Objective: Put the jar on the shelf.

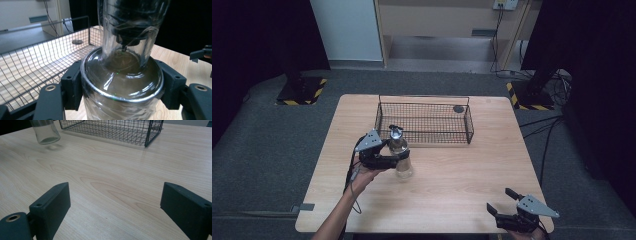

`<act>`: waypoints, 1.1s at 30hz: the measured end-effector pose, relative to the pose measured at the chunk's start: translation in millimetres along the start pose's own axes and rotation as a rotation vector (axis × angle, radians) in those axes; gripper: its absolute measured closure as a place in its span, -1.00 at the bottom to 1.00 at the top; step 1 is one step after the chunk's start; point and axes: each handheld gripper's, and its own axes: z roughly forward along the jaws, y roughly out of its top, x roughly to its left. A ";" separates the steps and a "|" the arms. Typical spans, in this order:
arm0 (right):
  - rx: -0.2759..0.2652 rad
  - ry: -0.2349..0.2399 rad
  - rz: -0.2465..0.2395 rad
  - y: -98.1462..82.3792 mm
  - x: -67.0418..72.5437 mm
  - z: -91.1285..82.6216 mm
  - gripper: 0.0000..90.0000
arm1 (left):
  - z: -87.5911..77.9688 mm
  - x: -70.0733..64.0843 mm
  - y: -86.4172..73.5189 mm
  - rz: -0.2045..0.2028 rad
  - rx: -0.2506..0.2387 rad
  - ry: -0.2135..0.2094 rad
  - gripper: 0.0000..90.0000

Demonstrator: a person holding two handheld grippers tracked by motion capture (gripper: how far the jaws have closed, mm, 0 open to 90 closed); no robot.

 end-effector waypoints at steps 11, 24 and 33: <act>0.000 0.001 0.005 -0.1 -0.1 0.4 -0.79 | -6.3 5.6 28.2 0.017 -0.012 0.018 -0.29; -0.001 0.002 0.002 -0.1 -0.4 0.4 -0.79 | -5.0 13.8 64.8 0.023 -0.016 0.044 -0.29; -0.003 0.004 0.007 0.0 -0.6 0.1 -0.79 | 1.3 19.4 86.8 0.046 -0.007 0.079 -0.29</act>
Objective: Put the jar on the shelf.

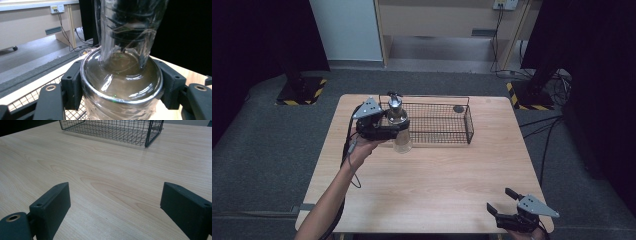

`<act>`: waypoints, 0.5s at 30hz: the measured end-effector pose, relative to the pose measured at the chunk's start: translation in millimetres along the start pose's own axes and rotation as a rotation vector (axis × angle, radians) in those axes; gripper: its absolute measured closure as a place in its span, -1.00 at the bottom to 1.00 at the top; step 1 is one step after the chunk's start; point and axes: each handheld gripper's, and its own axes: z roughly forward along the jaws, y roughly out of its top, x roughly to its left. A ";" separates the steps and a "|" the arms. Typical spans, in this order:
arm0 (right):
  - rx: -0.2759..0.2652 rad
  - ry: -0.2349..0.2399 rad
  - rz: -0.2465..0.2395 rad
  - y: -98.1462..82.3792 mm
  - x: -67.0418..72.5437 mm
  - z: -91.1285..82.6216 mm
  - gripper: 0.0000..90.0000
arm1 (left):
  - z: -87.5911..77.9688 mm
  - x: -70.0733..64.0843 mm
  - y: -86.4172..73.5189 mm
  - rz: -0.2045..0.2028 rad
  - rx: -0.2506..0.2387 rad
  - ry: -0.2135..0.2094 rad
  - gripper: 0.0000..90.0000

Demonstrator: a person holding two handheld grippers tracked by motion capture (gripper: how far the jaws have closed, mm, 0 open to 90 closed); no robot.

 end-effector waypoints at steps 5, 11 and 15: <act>-0.001 0.001 0.000 0.0 -0.1 -0.1 -0.79 | 5.1 2.6 7.0 -0.001 0.003 0.013 -0.29; -0.002 0.002 0.004 -0.1 -0.4 -0.3 -0.79 | 12.6 7.7 14.0 -0.021 0.015 0.038 -0.29; -0.004 0.002 0.002 -0.2 -0.6 -0.2 -0.79 | 17.3 13.7 19.9 -0.037 0.017 0.073 -0.29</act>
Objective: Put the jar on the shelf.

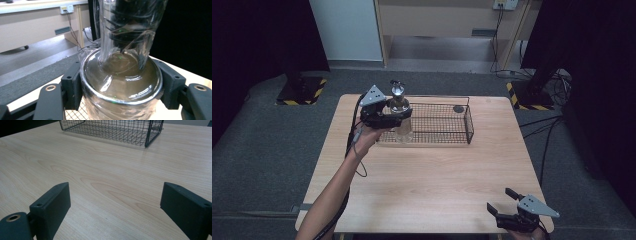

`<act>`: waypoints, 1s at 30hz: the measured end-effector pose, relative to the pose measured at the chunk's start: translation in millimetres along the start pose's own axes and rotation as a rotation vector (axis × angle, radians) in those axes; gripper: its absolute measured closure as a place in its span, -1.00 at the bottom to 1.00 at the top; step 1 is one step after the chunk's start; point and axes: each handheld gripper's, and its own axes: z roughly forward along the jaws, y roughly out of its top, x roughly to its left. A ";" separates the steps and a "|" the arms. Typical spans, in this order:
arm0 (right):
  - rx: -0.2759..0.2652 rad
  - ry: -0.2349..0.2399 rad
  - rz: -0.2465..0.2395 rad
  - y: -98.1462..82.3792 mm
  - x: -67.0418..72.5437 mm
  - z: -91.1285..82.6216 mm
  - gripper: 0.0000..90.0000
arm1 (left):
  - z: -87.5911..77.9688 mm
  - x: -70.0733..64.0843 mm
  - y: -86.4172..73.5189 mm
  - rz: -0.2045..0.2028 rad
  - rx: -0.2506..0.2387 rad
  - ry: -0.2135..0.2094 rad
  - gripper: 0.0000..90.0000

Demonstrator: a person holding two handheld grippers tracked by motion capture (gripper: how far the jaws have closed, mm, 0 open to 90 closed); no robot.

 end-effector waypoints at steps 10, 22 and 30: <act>-0.002 -0.001 0.000 -0.1 -0.5 -0.5 -0.79 | 17.7 13.9 15.9 -0.004 -0.015 0.115 -0.29; -0.005 0.003 0.004 -0.1 -1.0 -1.0 -0.79 | 41.6 31.1 18.7 -0.026 0.004 0.233 -0.29; -0.010 0.004 0.006 -0.2 -1.6 -1.5 -0.79 | 60.8 46.8 5.3 -0.050 0.015 0.303 -0.28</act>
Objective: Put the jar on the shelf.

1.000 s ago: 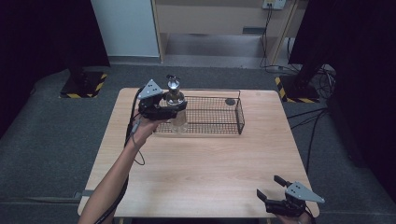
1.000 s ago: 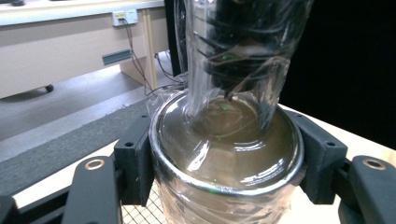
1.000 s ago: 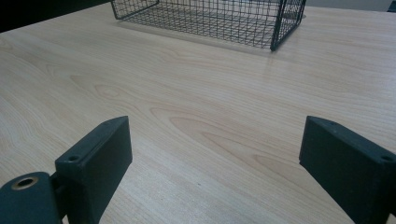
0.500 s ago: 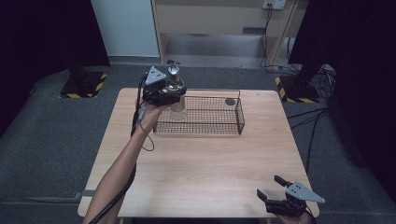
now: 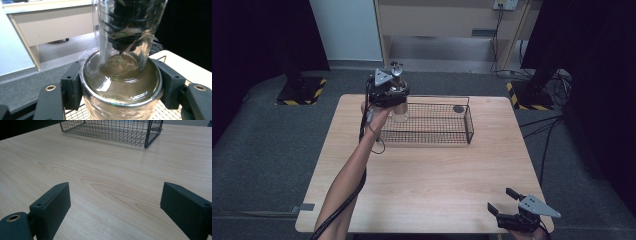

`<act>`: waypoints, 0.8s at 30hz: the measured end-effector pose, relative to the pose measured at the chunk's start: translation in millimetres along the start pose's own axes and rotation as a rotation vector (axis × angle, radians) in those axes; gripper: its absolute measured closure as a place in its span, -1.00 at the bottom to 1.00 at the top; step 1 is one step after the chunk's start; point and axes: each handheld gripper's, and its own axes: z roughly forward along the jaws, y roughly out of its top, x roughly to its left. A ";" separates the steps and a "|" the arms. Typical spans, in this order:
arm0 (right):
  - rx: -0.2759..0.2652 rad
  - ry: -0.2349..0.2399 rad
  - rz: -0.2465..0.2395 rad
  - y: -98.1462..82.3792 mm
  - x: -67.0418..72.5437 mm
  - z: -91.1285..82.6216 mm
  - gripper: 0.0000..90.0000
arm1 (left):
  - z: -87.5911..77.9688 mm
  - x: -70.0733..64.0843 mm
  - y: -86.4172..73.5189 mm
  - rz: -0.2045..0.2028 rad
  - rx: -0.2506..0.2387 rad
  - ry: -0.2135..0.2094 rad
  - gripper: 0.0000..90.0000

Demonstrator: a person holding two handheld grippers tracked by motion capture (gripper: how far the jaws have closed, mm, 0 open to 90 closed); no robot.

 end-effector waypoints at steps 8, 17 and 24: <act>-0.001 0.003 0.004 0.0 0.1 -0.4 -0.79 | 16.8 3.0 -16.5 -0.009 0.031 0.032 -0.28; -0.003 0.004 0.006 -0.1 0.0 -0.7 -0.79 | 31.1 5.9 -39.2 -0.018 0.069 0.057 -0.28; -0.005 0.005 0.006 0.0 0.3 -1.0 -0.79 | 37.7 4.8 -51.7 -0.005 0.093 0.064 -0.28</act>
